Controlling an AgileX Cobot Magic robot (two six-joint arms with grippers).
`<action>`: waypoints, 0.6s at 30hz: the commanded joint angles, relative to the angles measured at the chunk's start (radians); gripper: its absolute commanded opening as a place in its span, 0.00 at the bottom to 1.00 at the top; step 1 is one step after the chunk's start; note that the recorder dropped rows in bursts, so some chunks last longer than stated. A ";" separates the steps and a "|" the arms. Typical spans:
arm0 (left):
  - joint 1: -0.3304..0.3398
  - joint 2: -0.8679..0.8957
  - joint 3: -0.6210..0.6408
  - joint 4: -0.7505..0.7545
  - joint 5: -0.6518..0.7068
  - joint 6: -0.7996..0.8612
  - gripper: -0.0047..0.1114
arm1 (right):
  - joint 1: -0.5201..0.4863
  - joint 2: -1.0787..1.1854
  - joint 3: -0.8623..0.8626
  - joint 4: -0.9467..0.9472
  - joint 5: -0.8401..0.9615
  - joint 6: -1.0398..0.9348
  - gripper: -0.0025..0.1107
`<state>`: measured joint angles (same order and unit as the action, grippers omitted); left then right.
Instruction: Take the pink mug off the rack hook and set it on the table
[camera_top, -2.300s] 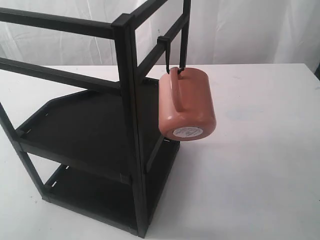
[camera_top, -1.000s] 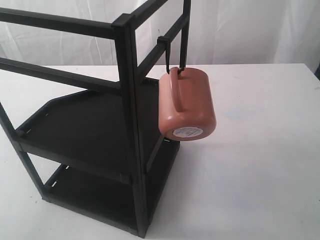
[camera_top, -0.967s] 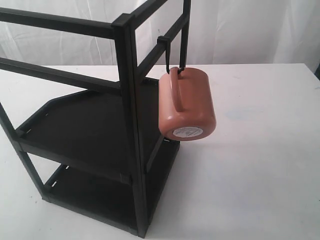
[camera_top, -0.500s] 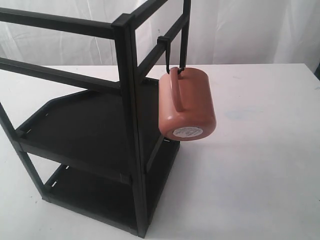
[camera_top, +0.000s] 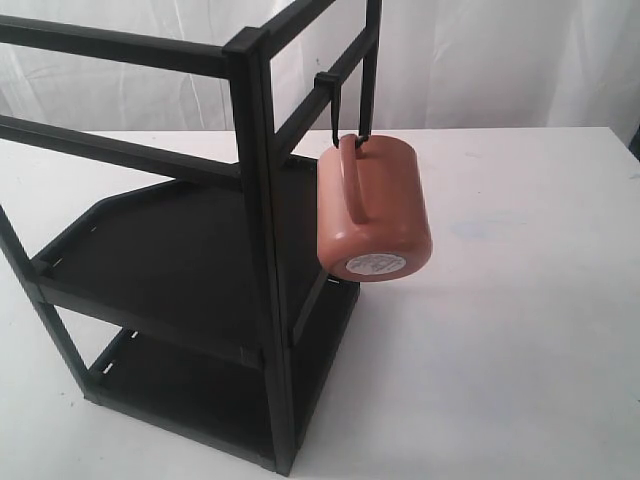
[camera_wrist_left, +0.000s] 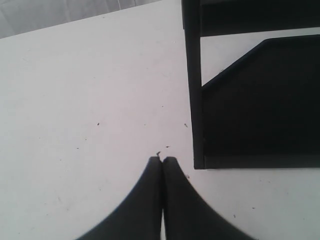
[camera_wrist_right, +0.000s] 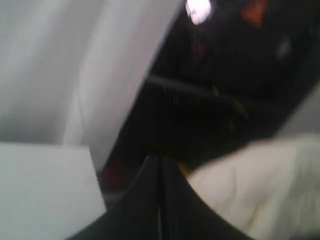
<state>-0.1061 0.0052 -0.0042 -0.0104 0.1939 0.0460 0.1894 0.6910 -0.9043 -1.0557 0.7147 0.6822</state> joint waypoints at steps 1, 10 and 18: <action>0.001 -0.005 0.004 -0.003 0.000 0.003 0.04 | -0.001 -0.010 0.022 0.449 0.200 -0.063 0.02; 0.001 -0.005 0.004 -0.003 0.000 0.003 0.04 | 0.001 -0.011 0.111 1.785 0.047 -1.193 0.08; 0.001 -0.005 0.004 -0.003 0.000 0.003 0.04 | 0.003 0.023 0.123 2.079 0.104 -1.501 0.46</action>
<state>-0.1061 0.0052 -0.0042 -0.0104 0.1939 0.0460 0.1894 0.6934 -0.7923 0.9698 0.7849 -0.7522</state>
